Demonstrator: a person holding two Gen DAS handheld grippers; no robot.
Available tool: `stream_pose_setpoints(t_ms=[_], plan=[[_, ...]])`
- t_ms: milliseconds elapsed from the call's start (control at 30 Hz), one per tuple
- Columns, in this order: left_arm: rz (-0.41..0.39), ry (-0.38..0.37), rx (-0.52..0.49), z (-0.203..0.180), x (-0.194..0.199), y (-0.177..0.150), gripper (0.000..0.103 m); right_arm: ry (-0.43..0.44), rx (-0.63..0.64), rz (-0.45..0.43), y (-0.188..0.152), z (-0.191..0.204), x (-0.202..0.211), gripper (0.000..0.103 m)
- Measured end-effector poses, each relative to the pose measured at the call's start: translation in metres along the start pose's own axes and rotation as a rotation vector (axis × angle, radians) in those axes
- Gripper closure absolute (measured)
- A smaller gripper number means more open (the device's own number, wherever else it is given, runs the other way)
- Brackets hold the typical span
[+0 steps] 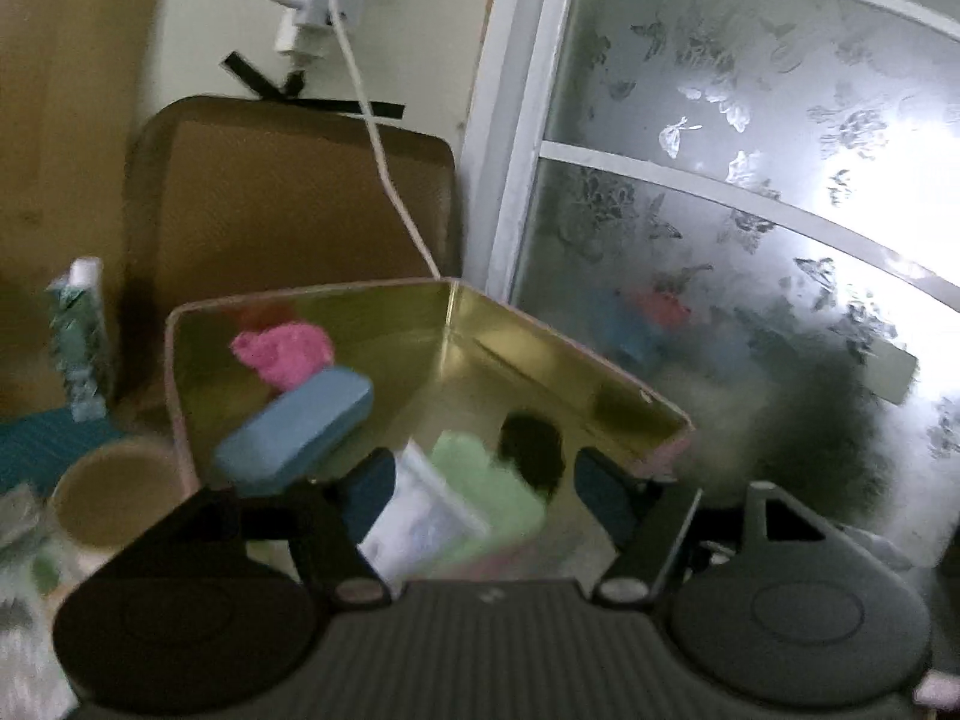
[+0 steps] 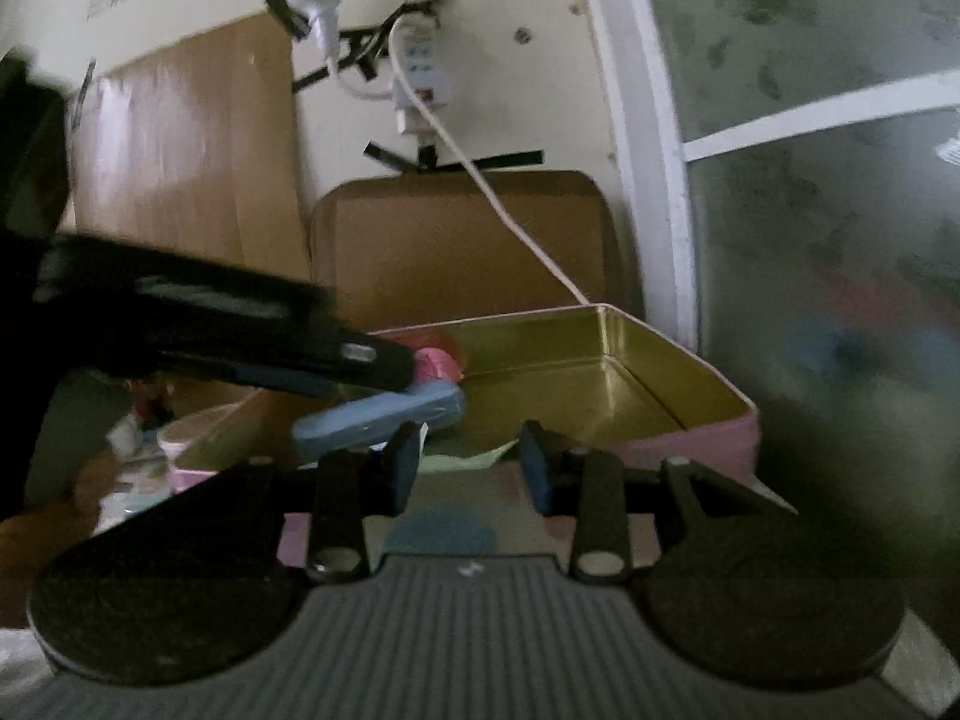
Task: Organize soft objects
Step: 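Move the right gripper toward the teal pineapple-print box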
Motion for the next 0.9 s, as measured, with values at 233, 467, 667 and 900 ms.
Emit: stream_pose_setpoints(t_ms=[233, 467, 667, 900], plan=[[0.07, 0.058, 0.084, 0.043, 0.043, -0.062, 0.035, 0.07, -0.018, 0.077, -0.027, 0.029, 0.011, 0.063], [0.139, 0.205, 0.156, 0.091, 0.07, -0.097, 0.035, 0.161, 0.055, 0.164, -0.039, 0.088, 0.0, 0.063], [0.138, 0.344, 0.153, 0.124, 0.095, -0.115, 0.035, 0.23, 0.139, 0.234, -0.05, 0.138, -0.005, 0.063], [0.046, 0.391, 0.267, 0.168, 0.131, -0.126, 0.034, 0.24, 0.211, 0.349, -0.062, 0.176, -0.029, 0.063]])
Point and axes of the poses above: each gripper's, at about its wrist camera, not at the fingertips, and x roughly against the way its jaws point, z to its left, y to its top, the point moved 6 cm from there along -x, roughly the way its jaws point, and after that the axes turned 5 degrees about z, right-handed, at the moved point
